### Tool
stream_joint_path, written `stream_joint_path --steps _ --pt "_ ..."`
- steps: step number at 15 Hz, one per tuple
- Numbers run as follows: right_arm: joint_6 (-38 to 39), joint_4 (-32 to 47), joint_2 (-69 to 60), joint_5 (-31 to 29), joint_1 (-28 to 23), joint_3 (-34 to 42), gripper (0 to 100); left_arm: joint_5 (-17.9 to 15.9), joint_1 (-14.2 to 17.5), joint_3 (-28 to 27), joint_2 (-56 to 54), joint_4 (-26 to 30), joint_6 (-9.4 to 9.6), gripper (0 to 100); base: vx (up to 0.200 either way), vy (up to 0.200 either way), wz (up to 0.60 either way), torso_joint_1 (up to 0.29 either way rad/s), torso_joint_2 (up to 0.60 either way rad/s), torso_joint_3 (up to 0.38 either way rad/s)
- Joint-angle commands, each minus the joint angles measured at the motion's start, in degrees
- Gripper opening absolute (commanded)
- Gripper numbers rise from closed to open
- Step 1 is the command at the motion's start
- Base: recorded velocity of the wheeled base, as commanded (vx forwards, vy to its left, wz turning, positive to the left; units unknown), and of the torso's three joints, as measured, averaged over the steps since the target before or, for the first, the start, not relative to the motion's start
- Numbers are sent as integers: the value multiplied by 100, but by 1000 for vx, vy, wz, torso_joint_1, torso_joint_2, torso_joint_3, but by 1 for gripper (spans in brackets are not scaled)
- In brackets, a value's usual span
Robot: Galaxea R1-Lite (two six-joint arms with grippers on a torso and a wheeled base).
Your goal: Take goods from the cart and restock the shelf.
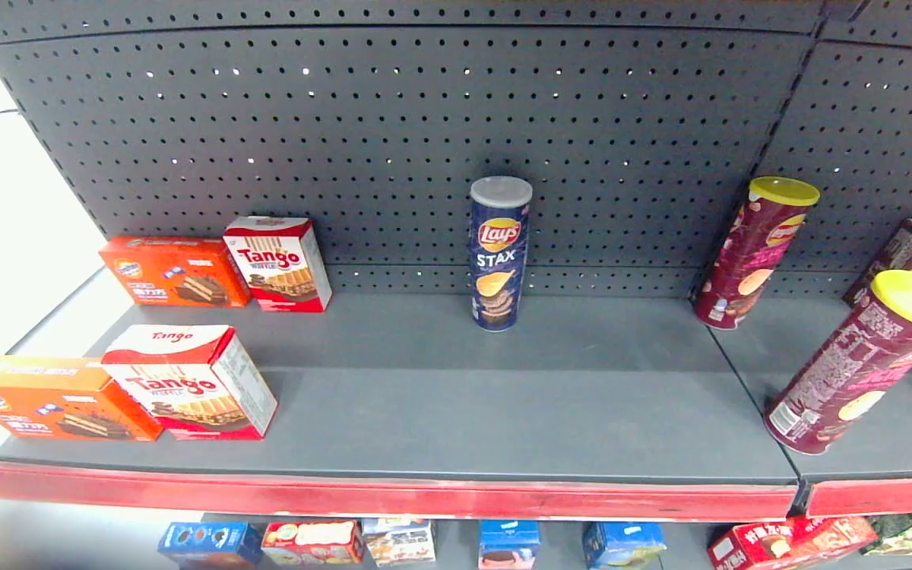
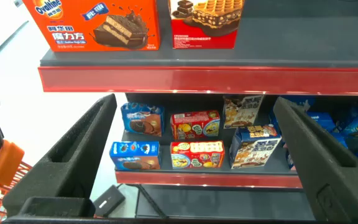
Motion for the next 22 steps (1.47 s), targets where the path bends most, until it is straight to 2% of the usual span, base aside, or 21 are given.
stream_joint_path --steps 1,12,22 --pt "0 -8 9 3 0 0 100 2 1 0 7 -1 -5 100 0 0 0 0 0 0" --pt "0 0 9 3 0 0 100 -16 1 0 7 -1 -5 100 0 0 0 0 0 0" --pt "17 0 9 3 0 0 100 -16 1 0 7 -1 -5 100 0 0 600 3 1 1"
